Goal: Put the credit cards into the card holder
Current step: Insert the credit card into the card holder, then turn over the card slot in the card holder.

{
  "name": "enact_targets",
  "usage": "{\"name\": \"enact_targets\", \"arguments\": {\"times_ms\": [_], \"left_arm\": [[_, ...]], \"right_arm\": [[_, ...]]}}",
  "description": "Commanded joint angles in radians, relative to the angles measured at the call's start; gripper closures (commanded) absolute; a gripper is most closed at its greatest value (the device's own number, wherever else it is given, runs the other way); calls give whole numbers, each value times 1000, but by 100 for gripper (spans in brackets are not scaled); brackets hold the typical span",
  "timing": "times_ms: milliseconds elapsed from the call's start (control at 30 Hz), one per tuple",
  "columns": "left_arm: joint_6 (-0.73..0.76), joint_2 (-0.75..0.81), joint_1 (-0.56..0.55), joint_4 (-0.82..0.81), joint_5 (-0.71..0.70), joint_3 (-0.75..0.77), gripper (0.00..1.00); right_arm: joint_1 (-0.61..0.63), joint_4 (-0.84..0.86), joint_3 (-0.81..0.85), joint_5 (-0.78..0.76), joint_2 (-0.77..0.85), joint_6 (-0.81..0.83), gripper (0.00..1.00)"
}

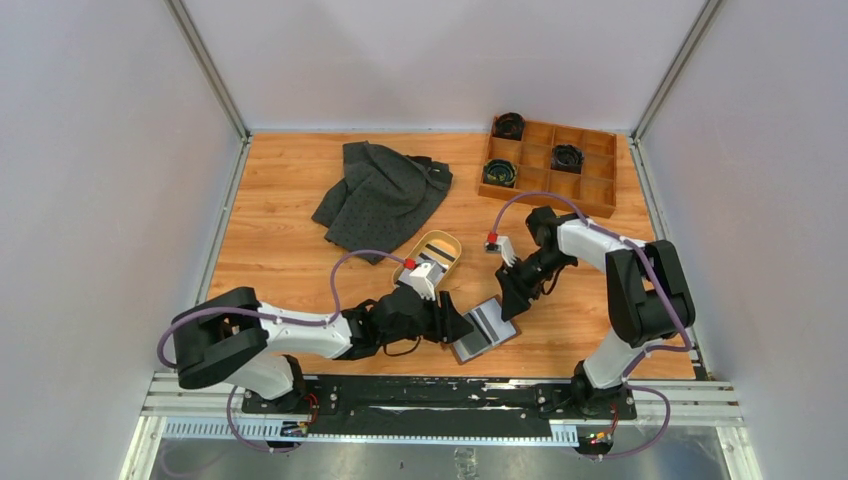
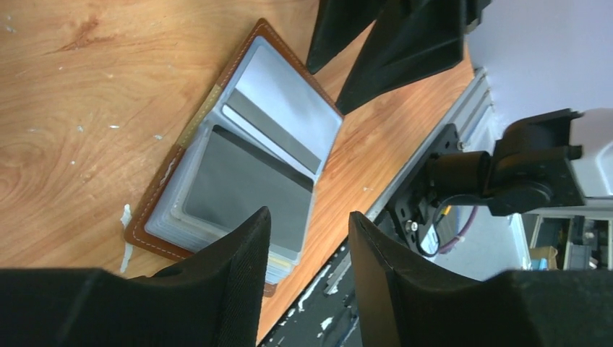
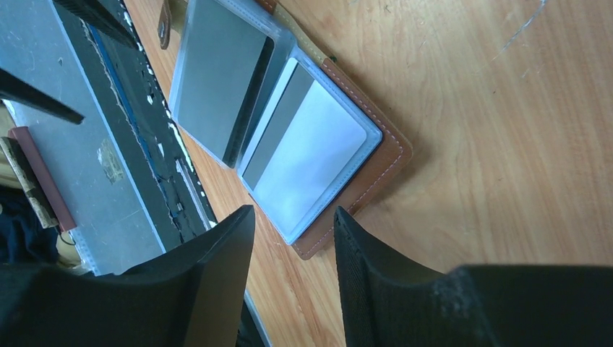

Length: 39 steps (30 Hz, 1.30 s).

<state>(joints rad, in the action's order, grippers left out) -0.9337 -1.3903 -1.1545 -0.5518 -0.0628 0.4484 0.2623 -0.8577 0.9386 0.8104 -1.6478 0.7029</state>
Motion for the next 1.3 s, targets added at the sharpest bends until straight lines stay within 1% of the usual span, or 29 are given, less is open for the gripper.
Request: {"name": "enact_targets", "arguments": {"times_ms": [0, 67, 167, 333, 467, 667, 1000, 1167, 1267], "left_arm": [[21, -58, -5, -7, 0, 31, 54], [24, -83, -6, -8, 1, 37, 57], [23, -112, -5, -7, 1, 39, 59], [18, -132, -5, -6, -8, 28, 65], [16, -139, -5, -6, -11, 23, 71], [13, -153, -5, -6, -10, 25, 73], [19, -133, -6, -8, 0, 27, 72], [8, -72, -5, -23, -16, 4, 65], [-25, -48, -4, -91, -22, -29, 56]], "right_arm": [[27, -32, 24, -29, -33, 0, 52], [32, -33, 24, -33, -43, -3, 53], [38, -33, 26, -42, -53, -6, 53], [49, -47, 29, -18, -58, 0, 55], [64, -65, 38, 7, -55, 14, 59], [71, -84, 49, 57, -28, 22, 63], [72, -156, 85, 177, -47, 75, 71], [75, -191, 106, 236, -78, 105, 74], [82, -215, 118, 268, -98, 123, 75]]}}
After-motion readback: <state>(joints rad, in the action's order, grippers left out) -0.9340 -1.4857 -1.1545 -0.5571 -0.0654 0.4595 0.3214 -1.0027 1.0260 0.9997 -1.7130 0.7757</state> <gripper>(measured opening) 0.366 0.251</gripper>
